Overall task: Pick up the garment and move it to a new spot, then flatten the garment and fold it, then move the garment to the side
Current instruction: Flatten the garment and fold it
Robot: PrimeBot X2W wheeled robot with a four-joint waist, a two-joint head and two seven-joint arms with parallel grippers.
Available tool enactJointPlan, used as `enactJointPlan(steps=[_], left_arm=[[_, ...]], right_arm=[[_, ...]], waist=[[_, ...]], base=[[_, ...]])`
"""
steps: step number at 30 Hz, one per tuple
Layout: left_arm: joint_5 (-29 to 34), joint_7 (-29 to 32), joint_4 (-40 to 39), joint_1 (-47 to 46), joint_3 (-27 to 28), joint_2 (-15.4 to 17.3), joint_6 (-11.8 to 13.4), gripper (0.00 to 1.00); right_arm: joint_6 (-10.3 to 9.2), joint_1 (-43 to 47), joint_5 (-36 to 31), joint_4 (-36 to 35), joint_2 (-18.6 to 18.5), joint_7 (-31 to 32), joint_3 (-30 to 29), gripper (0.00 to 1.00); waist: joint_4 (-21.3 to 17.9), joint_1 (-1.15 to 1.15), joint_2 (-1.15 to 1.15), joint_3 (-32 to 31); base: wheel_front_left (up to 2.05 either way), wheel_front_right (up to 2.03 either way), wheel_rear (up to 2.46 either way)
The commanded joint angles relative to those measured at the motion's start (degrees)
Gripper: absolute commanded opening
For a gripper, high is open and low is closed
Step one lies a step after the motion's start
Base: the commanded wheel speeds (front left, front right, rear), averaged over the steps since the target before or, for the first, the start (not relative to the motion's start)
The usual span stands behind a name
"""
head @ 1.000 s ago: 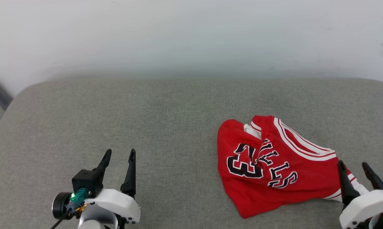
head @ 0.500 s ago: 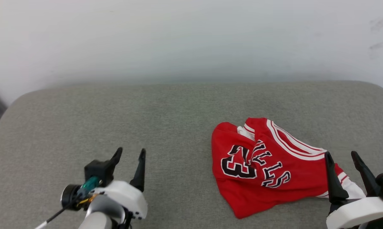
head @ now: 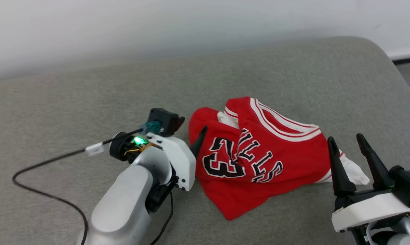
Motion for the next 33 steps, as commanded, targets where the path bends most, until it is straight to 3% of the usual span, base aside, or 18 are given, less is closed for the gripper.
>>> enactJointPlan(steps=[1,2,3,10,11,13,18,24,30,33], left_arm=[[-0.4,2.2,1.1,-1.5,-1.0,-0.1,-0.7,1.00],[-0.7,4.5,2.1,-2.5,-1.9,0.0,-1.2,1.00],[-1.8,11.1,4.6,-5.1,-4.4,0.8,-2.1,1.00],[-4.3,27.7,10.3,-6.5,-9.6,3.4,-2.6,1.00],[-4.7,30.0,11.0,-6.2,-10.4,3.6,-2.6,0.87],[-5.1,31.4,11.0,-6.1,-11.3,4.1,-2.7,0.00],[-1.3,20.2,6.0,-8.3,-11.0,4.5,-1.3,0.00],[1.0,8.5,1.4,-6.7,-9.6,4.9,1.0,0.00],[0.8,2.4,-4.3,-2.4,-7.8,6.4,3.6,0.00],[-0.5,0.7,-9.9,4.6,-6.0,8.7,6.7,0.00]], right_arm=[[-0.02,-1.1,0.5,0.4,0.3,-0.7,0.5,1.00],[-0.02,-1.3,0.5,0.9,0.4,-0.8,0.6,1.00],[-0.03,-1.9,0.9,2.0,0.4,-1.5,1.1,1.00],[-0.02,-3.0,1.9,4.0,0.5,-2.7,1.3,1.00],[-0.02,-3.1,1.9,4.2,0.5,-2.9,1.3,1.00],[-0.02,-3.1,2.1,4.6,0.5,-3.1,1.3,1.00],[-0.02,-3.2,2.3,4.8,0.5,-3.6,0.7,1.00],[-0.02,-2.9,1.6,4.0,0.5,-3.1,0.1,1.00],[-0.02,-1.9,1.1,2.8,0.5,-2.2,-0.7,1.00],[-0.02,-1.4,0.8,1.6,0.5,-1.5,-1.1,1.00]], waist=[[-3.3,0.00,0.00,3.5],[-3.9,0.00,0.00,4.1],[-5.3,0.00,0.00,5.5],[-6.9,0.00,0.00,6.7],[-6.9,0.00,0.00,6.8],[-6.9,0.00,0.00,6.7],[-5.1,0.00,0.00,5.8],[-0.4,0.00,0.00,3.3],[4.3,0.00,0.00,1.3],[7.5,0.00,0.00,-0.1]], base=[[0.00,0.00,0.00],[0.00,0.00,0.00],[0.00,0.00,0.00],[0.00,0.00,0.00],[0.00,0.00,0.00],[0.00,0.00,0.00],[0.00,0.00,0.00],[0.00,0.00,0.00],[0.00,0.00,0.00],[0.00,0.00,0.00]])
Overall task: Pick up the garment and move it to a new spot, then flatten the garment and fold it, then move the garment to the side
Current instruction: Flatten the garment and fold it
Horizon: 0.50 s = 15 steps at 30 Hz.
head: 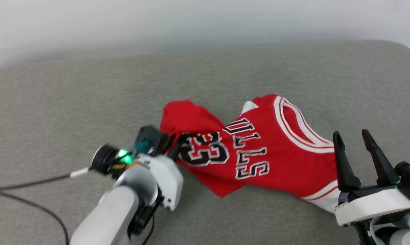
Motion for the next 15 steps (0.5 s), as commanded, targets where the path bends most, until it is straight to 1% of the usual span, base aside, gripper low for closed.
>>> enactJointPlan(steps=[1,4,7,11,14,15], left_arm=[[-1.0,-0.3,-1.9,4.3,0.8,1.0,1.5,0.00],[-3.6,0.6,-4.9,11.9,1.9,2.4,3.8,0.00],[-6.5,2.5,-6.0,19.5,1.6,2.8,5.4,0.00],[-10.4,3.8,-5.9,27.5,0.9,1.6,6.5,0.00],[-11.3,3.5,-6.0,29.2,0.9,1.1,6.8,0.00],[-11.3,3.1,-6.1,29.5,0.9,1.0,6.8,0.10]], right_arm=[[-0.02,0.7,-0.4,-0.6,0.1,0.3,-0.2,1.00],[-0.02,1.5,-0.7,-1.2,0.1,0.9,-0.3,1.00],[-0.02,2.3,-0.8,-1.6,0.1,1.6,-0.3,1.00],[-0.02,3.3,-0.7,-2.0,0.1,2.1,-0.3,1.00],[-0.02,3.9,-0.6,-2.3,0.1,2.5,-0.5,1.00],[-0.02,4.2,-0.6,-2.5,0.1,2.6,-0.7,1.00]], waist=[[3.3,0.00,0.00,-2.0],[4.9,0.00,0.00,-3.0],[5.8,0.00,0.00,-4.0],[6.4,0.00,0.00,-5.4],[6.7,0.00,0.00,-6.0],[6.8,0.00,0.00,-6.3]], base=[[0.00,0.00,0.00],[0.00,0.00,0.00],[0.00,0.00,0.00],[0.00,0.00,0.00],[0.00,0.00,0.00],[0.00,0.00,0.00]])
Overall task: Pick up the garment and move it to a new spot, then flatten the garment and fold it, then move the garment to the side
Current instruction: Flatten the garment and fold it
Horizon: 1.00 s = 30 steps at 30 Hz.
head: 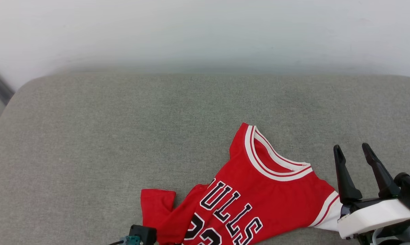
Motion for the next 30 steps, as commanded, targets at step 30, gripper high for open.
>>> enactJointPlan(steps=[30], left_arm=[[-1.2,12.1,17.4,-35.2,-5.1,-2.6,-14.6,1.00]], right_arm=[[-0.02,-2.9,1.4,-0.4,0.1,1.1,1.2,1.00]], waist=[[-10.0,0.01,0.00,6.4]], base=[[0.00,0.00,0.00]])
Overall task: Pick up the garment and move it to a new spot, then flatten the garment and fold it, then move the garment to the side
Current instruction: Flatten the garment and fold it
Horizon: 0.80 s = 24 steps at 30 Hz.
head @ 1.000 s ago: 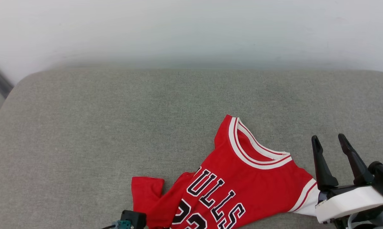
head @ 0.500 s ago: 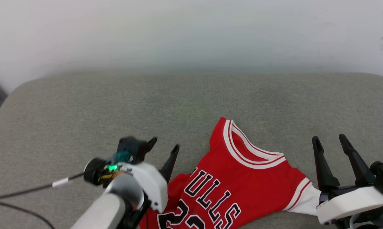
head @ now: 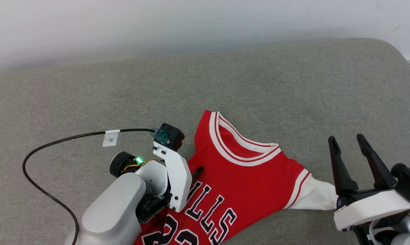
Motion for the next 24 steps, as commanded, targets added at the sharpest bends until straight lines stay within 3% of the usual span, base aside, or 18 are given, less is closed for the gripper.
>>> enactJointPlan(steps=[1,6,7,8,9,19,24], left_arm=[[-0.6,1.3,1.0,-1.0,-0.9,0.0,-0.3,1.00],[-2.7,9.5,7.3,-0.7,-4.2,1.1,-0.7,1.00],[-3.0,10.6,8.7,-0.4,-4.4,1.2,-0.5,0.60],[-3.0,11.8,9.9,-0.1,-4.8,1.3,-0.4,0.41],[-3.0,12.3,11.3,-0.1,-5.3,1.1,-0.4,0.00],[1.9,-0.9,8.8,-4.0,-4.2,-0.1,2.7,0.00],[0.7,-3.4,7.0,0.2,-1.8,2.1,6.1,0.00]], right_arm=[[-0.02,-0.8,0.3,0.4,0.1,-0.5,-0.1,1.00],[-0.02,-1.7,1.3,1.9,0.1,-0.9,0.3,1.00],[-0.02,-1.8,1.4,2.1,0.1,-1.0,0.3,1.00],[-0.02,-1.8,1.5,2.3,0.1,-1.1,0.5,1.00],[-0.02,-1.9,1.7,2.6,0.1,-1.3,0.6,1.00],[-0.02,-1.2,2.1,3.7,0.1,-1.3,-0.9,1.00],[-0.02,-0.3,2.0,3.4,0.1,-0.7,-1.8,1.00]], waist=[[-1.7,0.00,0.00,1.6],[-3.0,0.00,0.00,2.6],[-3.1,0.00,0.00,2.6],[-3.2,0.00,0.00,2.6],[-3.4,0.00,0.00,2.7],[-1.3,0.00,0.00,-0.3],[0.5,0.00,0.00,-2.0]], base=[[0.00,0.00,0.00],[0.00,0.00,0.00],[0.00,0.00,0.00],[0.00,0.00,0.00],[0.00,0.00,0.00],[0.00,0.00,0.00],[0.00,0.00,0.00]])
